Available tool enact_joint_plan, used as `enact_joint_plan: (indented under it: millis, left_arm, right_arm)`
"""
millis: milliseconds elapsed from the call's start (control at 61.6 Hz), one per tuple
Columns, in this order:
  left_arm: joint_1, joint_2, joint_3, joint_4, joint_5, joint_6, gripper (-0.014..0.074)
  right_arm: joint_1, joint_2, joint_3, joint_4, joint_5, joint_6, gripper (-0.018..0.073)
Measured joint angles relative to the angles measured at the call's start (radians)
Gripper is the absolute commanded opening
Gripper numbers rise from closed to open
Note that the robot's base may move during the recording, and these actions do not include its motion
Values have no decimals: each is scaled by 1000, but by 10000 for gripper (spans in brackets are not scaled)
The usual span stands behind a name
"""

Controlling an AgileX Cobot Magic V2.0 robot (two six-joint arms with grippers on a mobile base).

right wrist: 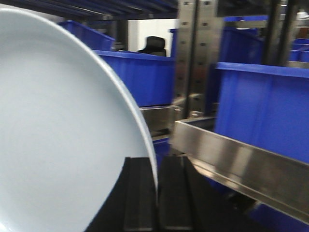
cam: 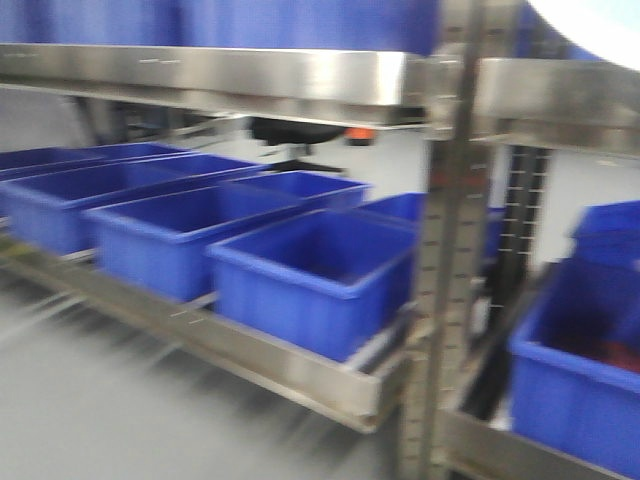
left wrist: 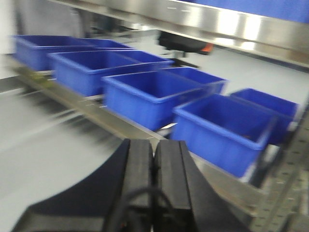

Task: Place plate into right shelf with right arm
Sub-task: 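Turn and stop facing the shelf with the plate in the right gripper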

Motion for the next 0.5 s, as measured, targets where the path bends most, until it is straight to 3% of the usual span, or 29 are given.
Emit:
enact_joint_plan:
  millis: [503]
  left_arm:
    - [0, 0, 0, 0, 0, 0, -128]
  right_arm:
    - [0, 0, 0, 0, 0, 0, 54]
